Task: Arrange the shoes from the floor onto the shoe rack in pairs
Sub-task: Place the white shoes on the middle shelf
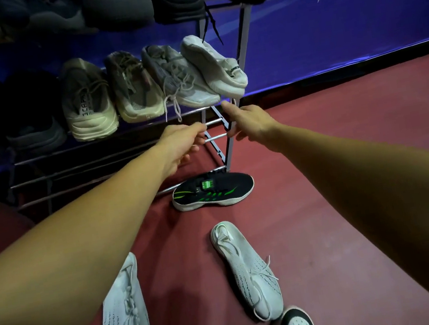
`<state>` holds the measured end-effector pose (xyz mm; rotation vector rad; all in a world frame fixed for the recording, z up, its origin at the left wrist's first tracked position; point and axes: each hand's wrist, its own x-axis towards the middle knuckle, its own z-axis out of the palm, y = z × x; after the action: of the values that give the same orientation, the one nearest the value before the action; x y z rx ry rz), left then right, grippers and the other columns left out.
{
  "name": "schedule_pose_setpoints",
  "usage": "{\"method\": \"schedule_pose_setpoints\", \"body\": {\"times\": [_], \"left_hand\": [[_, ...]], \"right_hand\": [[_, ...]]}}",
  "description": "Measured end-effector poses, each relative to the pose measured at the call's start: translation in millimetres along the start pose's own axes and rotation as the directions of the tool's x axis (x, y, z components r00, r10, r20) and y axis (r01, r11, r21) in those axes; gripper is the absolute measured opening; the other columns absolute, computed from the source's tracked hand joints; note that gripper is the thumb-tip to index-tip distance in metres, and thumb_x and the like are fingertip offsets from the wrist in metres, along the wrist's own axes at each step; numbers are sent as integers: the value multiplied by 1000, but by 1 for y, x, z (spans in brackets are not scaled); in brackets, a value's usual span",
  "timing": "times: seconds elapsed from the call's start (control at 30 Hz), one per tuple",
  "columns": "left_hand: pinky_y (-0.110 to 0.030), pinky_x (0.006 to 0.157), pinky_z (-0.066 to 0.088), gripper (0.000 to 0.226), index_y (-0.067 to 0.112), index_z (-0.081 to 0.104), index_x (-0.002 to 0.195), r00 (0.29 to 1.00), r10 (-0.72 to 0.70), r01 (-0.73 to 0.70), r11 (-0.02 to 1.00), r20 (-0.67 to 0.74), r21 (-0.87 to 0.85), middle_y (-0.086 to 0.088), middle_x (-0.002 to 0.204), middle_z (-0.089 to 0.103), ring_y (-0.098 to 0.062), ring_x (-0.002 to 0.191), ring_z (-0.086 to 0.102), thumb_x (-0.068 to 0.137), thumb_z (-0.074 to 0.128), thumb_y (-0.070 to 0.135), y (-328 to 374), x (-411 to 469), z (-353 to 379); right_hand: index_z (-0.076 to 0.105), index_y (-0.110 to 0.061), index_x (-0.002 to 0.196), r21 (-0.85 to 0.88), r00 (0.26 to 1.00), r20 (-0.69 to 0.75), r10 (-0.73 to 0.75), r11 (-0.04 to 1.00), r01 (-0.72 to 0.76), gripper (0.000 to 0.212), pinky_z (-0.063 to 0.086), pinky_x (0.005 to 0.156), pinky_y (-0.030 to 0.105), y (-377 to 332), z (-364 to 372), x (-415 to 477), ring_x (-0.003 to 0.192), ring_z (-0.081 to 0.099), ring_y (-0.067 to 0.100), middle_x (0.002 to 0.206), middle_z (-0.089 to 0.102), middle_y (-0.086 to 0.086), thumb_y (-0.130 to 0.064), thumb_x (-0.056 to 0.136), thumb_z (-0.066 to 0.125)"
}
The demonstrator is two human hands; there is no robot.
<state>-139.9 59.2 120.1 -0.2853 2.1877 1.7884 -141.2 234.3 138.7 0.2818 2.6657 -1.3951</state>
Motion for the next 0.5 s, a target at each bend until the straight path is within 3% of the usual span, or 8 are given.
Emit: {"method": "schedule_pose_setpoints", "body": {"times": [0.1, 0.2, 0.27, 0.4, 0.5], "left_hand": [[-21, 49, 29, 14, 18, 65, 76, 999, -26, 16, 978, 41, 208, 2, 75, 66, -8, 58, 50, 89, 61, 22, -31, -1, 1], [-18, 45, 30, 14, 13, 66, 80, 995, -82, 62, 947, 52, 315, 0, 72, 64, -9, 54, 48, 91, 60, 20, -61, 2, -10], [-14, 37, 29, 16, 11, 67, 79, 995, -96, 78, 935, 34, 345, -1, 68, 62, -10, 52, 46, 92, 60, 18, -75, 6, -20], [-22, 45, 28, 16, 7, 72, 84, 994, -110, 101, 908, 0, 408, -8, 74, 63, -14, 54, 46, 89, 62, 19, -96, 19, -33], [-25, 55, 34, 15, 10, 72, 79, 992, -124, 109, 863, -2, 493, -7, 73, 62, -16, 57, 49, 86, 64, 21, -114, 32, -33]], "right_hand": [[69, -5, 108, -163, 992, 123, 9, 987, 11, 55, 44, 61, 27, 15, 16, 2, 71, 65, 19, 96, 75, 14, -55, 98, 49], [71, -1, 105, -257, 982, 188, 17, 966, 33, 52, 54, 84, 37, 29, 33, 8, 88, 69, 30, 99, 74, 17, -50, 97, 53], [70, -1, 97, -294, 977, 212, 23, 955, 41, 47, 54, 91, 42, 36, 46, 12, 94, 70, 34, 98, 74, 17, -46, 96, 55], [72, -2, 94, -369, 959, 277, 52, 928, 56, 45, 55, 90, 44, 47, 72, 25, 92, 70, 35, 92, 75, 17, -46, 92, 58], [70, -2, 98, -540, 933, 350, 78, 831, 133, 41, 49, 76, 33, 64, 92, 33, 93, 65, 35, 101, 71, 19, -40, 94, 56]]}}
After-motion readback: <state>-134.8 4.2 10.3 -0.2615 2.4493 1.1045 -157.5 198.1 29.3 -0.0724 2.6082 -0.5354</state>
